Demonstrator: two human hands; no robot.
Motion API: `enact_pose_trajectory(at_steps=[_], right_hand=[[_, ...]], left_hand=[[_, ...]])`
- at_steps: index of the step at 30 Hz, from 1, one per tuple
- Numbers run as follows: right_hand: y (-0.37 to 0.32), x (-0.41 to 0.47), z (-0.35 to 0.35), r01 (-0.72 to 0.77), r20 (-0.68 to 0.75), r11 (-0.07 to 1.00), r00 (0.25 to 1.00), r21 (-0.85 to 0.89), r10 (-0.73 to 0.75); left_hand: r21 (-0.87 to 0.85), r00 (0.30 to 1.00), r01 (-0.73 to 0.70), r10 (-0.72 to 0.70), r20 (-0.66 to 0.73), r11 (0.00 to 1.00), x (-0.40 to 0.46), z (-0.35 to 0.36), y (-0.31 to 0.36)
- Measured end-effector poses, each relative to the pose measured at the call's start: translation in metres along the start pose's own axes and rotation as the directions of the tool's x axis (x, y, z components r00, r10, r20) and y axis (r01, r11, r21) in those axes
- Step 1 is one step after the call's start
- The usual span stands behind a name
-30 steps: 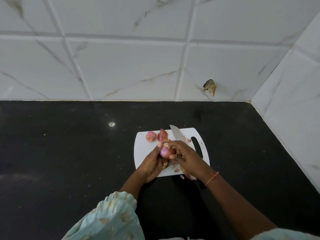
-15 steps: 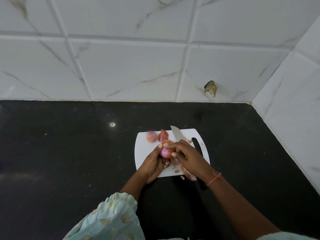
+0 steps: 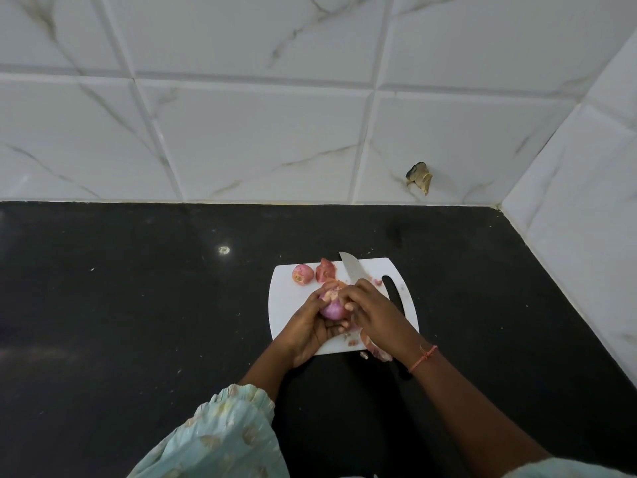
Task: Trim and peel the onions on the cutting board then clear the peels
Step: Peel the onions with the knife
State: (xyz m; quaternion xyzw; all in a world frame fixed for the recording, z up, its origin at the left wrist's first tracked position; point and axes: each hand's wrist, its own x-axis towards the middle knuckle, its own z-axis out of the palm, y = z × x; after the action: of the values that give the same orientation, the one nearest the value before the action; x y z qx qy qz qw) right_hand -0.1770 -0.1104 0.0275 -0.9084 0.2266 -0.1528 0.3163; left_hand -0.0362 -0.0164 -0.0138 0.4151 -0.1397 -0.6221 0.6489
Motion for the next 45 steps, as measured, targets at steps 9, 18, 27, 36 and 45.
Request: enact_pose_trajectory(at_steps=[9, 18, 27, 36, 45], right_hand=[[0.005, -0.002, 0.001, -0.027, -0.099, 0.99, 0.994, 0.138, 0.041], [-0.009, 0.006, -0.01, -0.083, -0.155, 0.968, 0.98, 0.236, 0.122], [-0.004, 0.012, 0.004, -0.369, -0.181, 0.717, 0.806, 0.591, 0.564], [-0.012, 0.005, 0.009, -0.193, -0.295, 0.904, 0.901, 0.382, 0.317], [-0.017, 0.003, 0.007, -0.105, -0.329, 0.966, 0.927, 0.234, 0.18]], left_hand=[[-0.045, 0.998, 0.069, -0.069, 0.005, 0.997, 0.001, -0.003, 0.001], [0.136, 1.0, 0.027, -0.026, -0.003, 0.99, -0.002, 0.007, 0.001], [-0.093, 0.999, -0.034, 0.035, 0.006, 0.995, -0.005, -0.001, 0.003], [-0.126, 0.995, -0.068, 0.076, 0.06, 0.99, 0.004, -0.011, -0.004], [-0.166, 0.997, -0.053, 0.06, 0.04, 0.985, 0.0, -0.009, -0.002]])
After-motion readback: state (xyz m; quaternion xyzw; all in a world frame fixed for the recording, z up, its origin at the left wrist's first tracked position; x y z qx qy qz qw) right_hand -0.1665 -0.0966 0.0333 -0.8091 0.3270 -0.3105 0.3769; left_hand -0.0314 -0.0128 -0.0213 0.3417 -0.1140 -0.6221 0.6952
